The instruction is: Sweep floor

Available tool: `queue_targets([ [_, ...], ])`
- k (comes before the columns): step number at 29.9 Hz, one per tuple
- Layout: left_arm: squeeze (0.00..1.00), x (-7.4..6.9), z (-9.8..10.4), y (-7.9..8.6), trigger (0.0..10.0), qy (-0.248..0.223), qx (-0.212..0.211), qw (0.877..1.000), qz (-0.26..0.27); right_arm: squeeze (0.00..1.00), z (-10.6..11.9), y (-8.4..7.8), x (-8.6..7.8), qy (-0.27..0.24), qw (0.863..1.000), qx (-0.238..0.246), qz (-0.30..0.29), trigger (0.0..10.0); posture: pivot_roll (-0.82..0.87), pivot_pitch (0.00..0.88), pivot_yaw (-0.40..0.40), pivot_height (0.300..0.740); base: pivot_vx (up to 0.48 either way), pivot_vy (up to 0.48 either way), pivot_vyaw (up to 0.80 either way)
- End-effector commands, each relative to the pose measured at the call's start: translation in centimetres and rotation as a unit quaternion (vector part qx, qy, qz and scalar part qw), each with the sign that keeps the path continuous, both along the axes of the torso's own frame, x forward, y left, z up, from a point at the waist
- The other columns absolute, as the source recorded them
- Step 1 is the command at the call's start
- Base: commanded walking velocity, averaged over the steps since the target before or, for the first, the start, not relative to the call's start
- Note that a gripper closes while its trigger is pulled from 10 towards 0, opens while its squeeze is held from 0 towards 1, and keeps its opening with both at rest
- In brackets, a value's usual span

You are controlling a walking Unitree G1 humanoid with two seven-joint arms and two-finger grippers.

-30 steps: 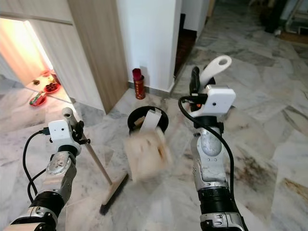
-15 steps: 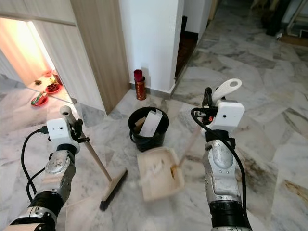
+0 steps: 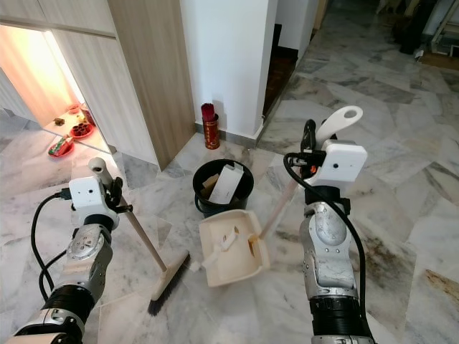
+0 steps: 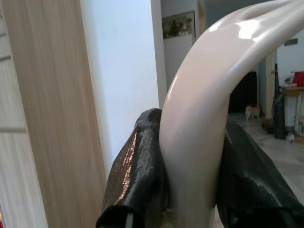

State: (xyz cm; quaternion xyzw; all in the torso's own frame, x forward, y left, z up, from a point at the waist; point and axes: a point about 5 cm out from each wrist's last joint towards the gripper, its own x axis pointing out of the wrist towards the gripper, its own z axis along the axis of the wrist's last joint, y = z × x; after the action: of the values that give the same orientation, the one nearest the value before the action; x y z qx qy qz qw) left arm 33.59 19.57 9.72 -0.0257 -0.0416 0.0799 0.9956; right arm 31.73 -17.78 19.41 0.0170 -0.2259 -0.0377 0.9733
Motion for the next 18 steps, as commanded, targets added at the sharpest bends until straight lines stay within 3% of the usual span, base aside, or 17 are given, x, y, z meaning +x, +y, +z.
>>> queue_targets([
  [1,0.0,0.1,1.0,0.4,10.0,-0.025,0.018,1.0,0.001,0.0,2.8,0.5,-0.3,-0.061,0.998,0.006,0.004,10.0,0.02,0.011,0.052,0.74,0.0,0.0,0.0],
  [7,0.0,0.1,1.2,0.3,10.0,-0.031,0.026,0.999,-0.001,0.0,3.9,0.9,-0.4,-0.083,0.997,0.007,0.007,10.0,0.03,0.01,0.052,0.74,0.0,0.0,0.0],
  [18,0.0,0.0,1.2,0.3,10.0,-0.031,0.027,0.999,0.001,0.0,4.8,1.4,-0.4,-0.094,0.995,-0.007,0.016,10.0,0.03,0.008,0.05,0.74,0.323,0.0,0.0],
])
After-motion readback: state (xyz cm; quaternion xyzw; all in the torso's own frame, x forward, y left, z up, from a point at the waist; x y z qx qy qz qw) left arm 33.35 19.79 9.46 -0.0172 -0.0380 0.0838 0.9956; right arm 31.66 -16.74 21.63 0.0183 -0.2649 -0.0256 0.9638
